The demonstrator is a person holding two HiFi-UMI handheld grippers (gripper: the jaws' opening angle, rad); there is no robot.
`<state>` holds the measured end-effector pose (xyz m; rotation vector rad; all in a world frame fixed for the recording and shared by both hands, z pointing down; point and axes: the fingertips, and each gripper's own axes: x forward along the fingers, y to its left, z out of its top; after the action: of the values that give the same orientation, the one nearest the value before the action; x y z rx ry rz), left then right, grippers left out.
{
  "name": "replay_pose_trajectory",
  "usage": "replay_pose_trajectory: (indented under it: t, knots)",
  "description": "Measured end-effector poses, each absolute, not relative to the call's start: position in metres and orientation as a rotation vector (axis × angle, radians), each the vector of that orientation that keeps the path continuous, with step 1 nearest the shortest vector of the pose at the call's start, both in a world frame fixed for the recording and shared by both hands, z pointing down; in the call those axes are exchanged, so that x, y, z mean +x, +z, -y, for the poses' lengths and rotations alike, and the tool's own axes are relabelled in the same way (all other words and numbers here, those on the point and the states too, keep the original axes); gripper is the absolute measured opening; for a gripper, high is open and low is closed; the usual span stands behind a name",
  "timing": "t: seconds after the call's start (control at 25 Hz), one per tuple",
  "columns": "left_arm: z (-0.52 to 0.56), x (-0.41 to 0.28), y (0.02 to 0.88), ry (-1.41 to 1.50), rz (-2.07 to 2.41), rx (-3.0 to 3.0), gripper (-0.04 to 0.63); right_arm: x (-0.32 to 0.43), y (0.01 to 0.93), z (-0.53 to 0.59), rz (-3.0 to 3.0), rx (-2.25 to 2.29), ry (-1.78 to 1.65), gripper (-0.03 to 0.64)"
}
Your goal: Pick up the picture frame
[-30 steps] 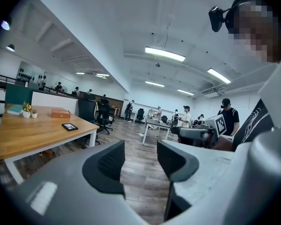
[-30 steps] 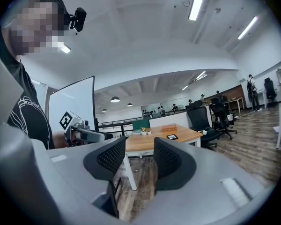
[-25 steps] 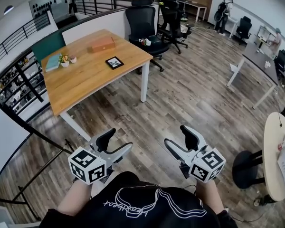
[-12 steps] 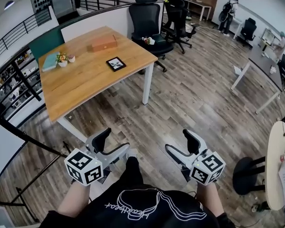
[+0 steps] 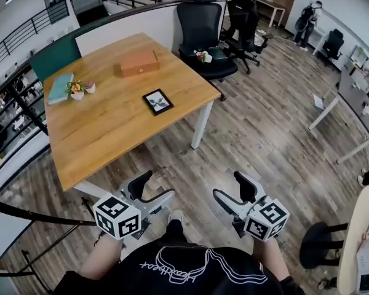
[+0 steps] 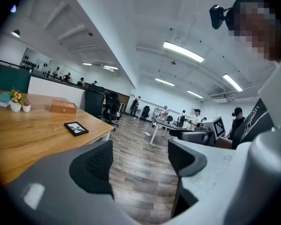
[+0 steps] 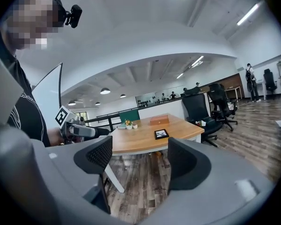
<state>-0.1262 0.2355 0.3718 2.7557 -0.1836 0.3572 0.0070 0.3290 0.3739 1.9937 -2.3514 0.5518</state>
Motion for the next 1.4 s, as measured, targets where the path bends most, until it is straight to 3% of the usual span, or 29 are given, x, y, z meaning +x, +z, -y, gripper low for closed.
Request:
replay_pose_trajectory:
  t: [0.4, 1.4]
  knots:
    - [-0.073, -0.077, 0.379, 0.369, 0.294, 2.751, 0.356, 0.053, 0.381, -0.162, 2.367, 1.882, 0.621, 0.376]
    - [0.125, -0.018, 0.45, 0.424, 0.813, 2.503, 0.356, 0.112, 0.459, 0.11, 2.551, 1.188, 0.714, 0.348]
